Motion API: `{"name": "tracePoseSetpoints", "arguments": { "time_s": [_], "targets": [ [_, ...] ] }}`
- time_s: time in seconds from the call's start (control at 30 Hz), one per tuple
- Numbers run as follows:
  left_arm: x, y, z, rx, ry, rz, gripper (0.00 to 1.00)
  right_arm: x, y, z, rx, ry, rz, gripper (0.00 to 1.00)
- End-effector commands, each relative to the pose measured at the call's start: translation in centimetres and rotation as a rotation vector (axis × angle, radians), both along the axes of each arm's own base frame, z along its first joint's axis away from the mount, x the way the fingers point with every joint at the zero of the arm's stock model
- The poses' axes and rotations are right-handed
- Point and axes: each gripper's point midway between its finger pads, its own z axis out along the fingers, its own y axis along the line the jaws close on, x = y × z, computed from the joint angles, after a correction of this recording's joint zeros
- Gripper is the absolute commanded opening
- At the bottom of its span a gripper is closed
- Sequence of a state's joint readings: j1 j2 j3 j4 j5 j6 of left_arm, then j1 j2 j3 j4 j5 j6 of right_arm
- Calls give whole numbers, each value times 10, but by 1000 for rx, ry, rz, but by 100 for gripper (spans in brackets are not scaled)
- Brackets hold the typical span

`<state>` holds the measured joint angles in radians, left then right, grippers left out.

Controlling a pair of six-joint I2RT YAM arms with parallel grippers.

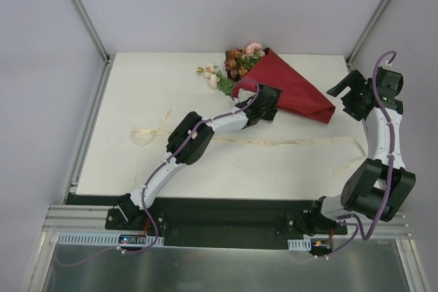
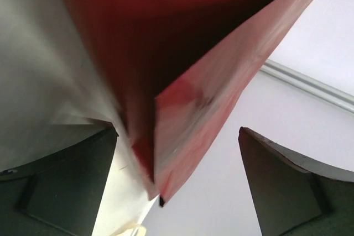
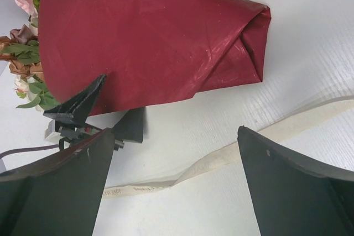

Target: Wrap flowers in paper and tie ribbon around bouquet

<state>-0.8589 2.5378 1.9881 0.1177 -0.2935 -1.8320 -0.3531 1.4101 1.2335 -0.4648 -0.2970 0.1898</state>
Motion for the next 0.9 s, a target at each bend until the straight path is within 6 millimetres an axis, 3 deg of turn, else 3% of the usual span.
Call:
{"name": "tracePoseSetpoints", "arguments": {
  "time_s": [0.0, 0.03, 0.07, 0.13, 0.17, 0.3, 0.4, 0.43, 0.53, 0.57, 0.6, 0.67, 0.73, 0.77, 0.8, 0.83, 0.87],
  "targets": [
    [-2, 4, -48, 100, 85, 104, 92, -4, -2, 19, -22, -54, -11, 96],
    [-1, -5, -41, 83, 67, 101, 91, -7, -2, 20, -22, -51, -14, 96],
    [-3, -4, -59, 118, 86, 104, 90, -8, -3, 26, -27, -64, -18, 96],
    [0, -10, -59, 101, 76, 119, 87, -11, -3, 31, -24, -72, -20, 96],
    [0, -9, -70, 117, 79, 124, 87, -12, -2, 39, -25, -90, -22, 96],
    [12, -12, -68, 141, 13, 133, 83, -14, 4, 49, -6, -117, -8, 96],
    [23, -12, -56, 144, -38, 122, 68, -15, 5, 44, -5, -105, -3, 96],
    [26, -10, -54, 146, -58, 119, 55, -16, 4, 41, -7, -100, -3, 96],
    [36, -7, -37, 130, -132, 107, 38, -14, 6, 35, 6, -84, 6, 96],
    [37, -7, -30, 119, -151, 95, 24, -14, 7, 34, 10, -84, 10, 96],
    [39, -6, -28, 109, -163, 96, 21, -14, 7, 33, 13, -82, 12, 96],
    [44, -6, -16, 64, -217, 92, 5, -16, 8, 29, 15, -74, 12, 96],
    [42, -4, -19, 46, -225, 77, 2, -16, 9, 26, 10, -74, 17, 96],
    [44, -6, 5, -3, -271, 73, 1, -18, 9, 21, 9, -64, 21, 96],
    [43, -6, 11, -24, -278, 60, 0, -19, 10, 19, 10, -57, 23, 96],
    [38, 0, 1, -14, -264, 48, 0, -20, 9, 16, 10, -48, 19, 96],
    [37, 1, 19, -44, -281, 42, 0, -21, 10, 12, 11, -39, 23, 96]
  ]
}}
